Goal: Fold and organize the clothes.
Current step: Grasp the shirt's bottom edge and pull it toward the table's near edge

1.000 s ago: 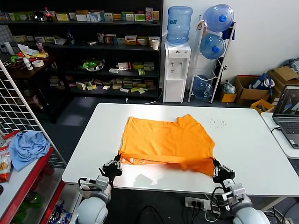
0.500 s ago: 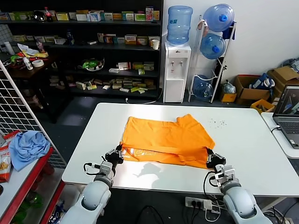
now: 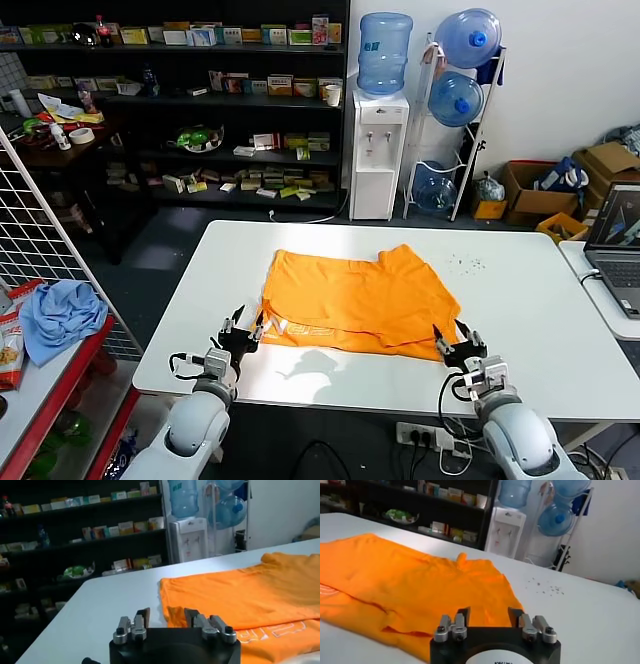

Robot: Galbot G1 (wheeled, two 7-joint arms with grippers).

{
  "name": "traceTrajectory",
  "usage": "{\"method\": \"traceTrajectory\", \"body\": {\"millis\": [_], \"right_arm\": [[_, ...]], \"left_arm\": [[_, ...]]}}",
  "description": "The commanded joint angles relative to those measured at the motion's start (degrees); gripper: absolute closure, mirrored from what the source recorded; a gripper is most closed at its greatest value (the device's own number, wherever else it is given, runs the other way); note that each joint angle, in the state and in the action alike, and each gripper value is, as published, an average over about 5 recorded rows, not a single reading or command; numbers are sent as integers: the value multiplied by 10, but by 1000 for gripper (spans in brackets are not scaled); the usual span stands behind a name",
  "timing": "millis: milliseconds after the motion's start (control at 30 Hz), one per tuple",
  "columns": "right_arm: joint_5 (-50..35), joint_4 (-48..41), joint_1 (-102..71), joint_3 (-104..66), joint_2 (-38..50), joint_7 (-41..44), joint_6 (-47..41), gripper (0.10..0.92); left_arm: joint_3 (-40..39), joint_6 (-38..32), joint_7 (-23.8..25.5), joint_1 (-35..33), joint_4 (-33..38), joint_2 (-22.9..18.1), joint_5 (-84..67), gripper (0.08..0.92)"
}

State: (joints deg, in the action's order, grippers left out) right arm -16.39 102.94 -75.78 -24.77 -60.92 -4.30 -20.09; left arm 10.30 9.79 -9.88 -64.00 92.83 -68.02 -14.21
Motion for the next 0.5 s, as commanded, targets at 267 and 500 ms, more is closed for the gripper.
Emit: {"method": "traceTrajectory", "body": {"millis": [267,500], "right_arm": [[12,-17,-33,-19,-5,1,-7,204],[13,-50,-17,-15,-14,1,-3,238]], "left_arm": [[4,23,-5,-9,-24,-5,-60,189],[7,26,-4,-9,-38,-6,-60,177]]}}
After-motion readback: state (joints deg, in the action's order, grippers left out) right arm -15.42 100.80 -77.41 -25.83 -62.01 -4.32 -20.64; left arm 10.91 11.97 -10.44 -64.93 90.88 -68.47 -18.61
